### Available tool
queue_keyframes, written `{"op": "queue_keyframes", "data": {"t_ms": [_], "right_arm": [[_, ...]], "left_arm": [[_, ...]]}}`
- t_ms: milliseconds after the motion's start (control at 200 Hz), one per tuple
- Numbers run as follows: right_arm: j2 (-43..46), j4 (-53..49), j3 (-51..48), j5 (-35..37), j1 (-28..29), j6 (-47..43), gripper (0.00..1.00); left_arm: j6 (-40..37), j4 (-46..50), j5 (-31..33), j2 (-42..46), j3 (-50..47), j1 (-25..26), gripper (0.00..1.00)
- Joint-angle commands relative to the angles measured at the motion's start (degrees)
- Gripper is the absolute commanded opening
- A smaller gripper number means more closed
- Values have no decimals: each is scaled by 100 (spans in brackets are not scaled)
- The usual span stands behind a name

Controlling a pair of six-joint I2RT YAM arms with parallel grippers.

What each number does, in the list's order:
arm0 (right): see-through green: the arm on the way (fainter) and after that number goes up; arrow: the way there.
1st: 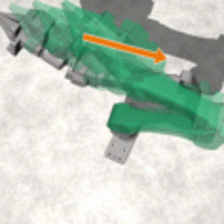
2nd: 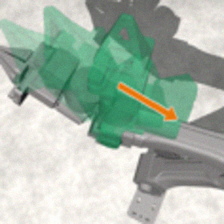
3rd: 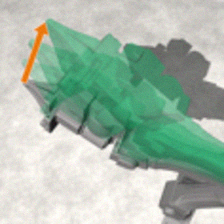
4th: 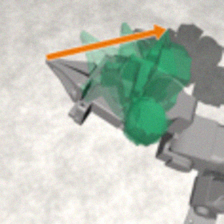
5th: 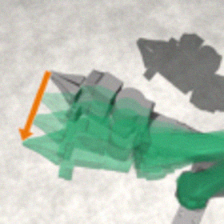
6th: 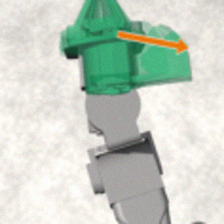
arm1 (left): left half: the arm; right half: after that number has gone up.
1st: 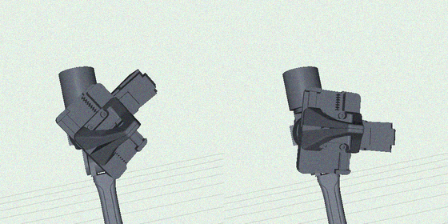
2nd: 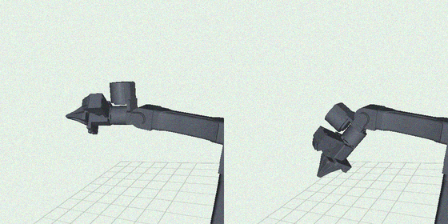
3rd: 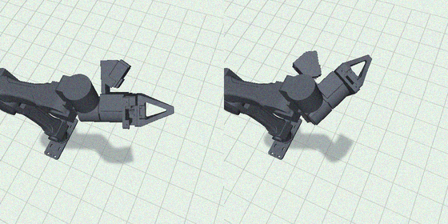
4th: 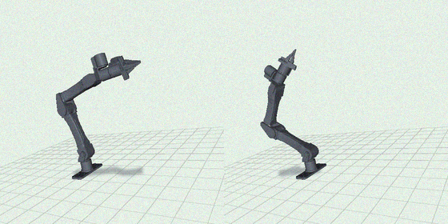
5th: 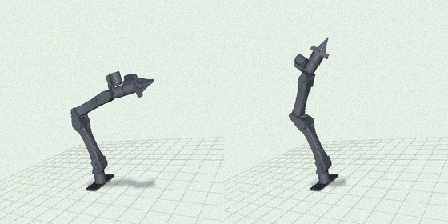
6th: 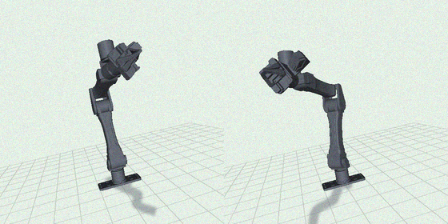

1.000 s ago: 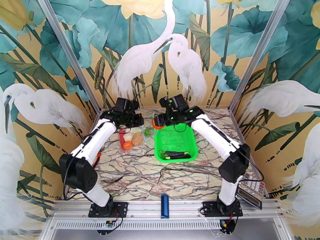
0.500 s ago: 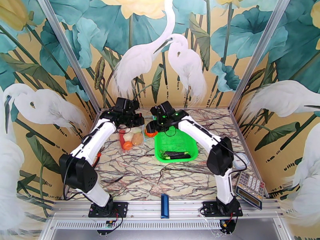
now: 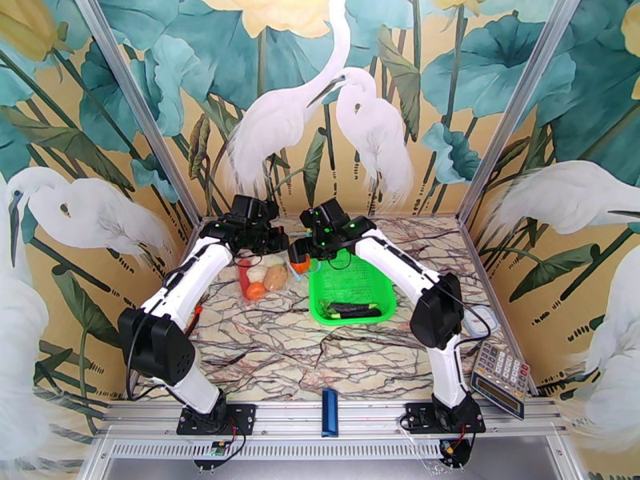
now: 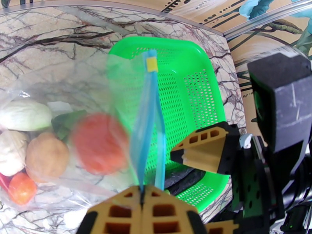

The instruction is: Place the food in the zip-top bag and seal the zipper

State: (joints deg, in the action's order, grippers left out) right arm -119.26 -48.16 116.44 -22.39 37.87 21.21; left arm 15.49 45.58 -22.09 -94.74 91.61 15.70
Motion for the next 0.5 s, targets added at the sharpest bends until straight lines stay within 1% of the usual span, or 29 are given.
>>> {"op": "queue_keyframes", "data": {"t_ms": [0, 110, 195, 230, 245, 280, 400, 495], "right_arm": [[44, -189, 178, 163, -14, -59, 86], [325, -289, 3, 439, -85, -171, 85], [697, -371, -363, 578, -213, -287, 83], [881, -439, -593, 650, -257, -333, 83], [960, -465, -699, 678, -288, -349, 79], [1149, -528, -968, 716, -337, -423, 77], [1667, -787, -1925, 834, -398, -800, 75], [1859, -1048, -2504, 832, -394, -1086, 74]], "left_arm": [[26, -99, -190, 185, 164, -32, 0], [6, -64, -158, 236, 153, -41, 0], [-35, -10, -114, 287, 121, -42, 0], [-60, 12, -89, 307, 92, -41, 0], [-77, 26, -79, 320, 75, -41, 0], [-106, 34, -60, 338, 15, -41, 0], [-197, 39, -11, 476, -185, -41, 0], [-234, 50, 1, 509, -245, -51, 0]]}}
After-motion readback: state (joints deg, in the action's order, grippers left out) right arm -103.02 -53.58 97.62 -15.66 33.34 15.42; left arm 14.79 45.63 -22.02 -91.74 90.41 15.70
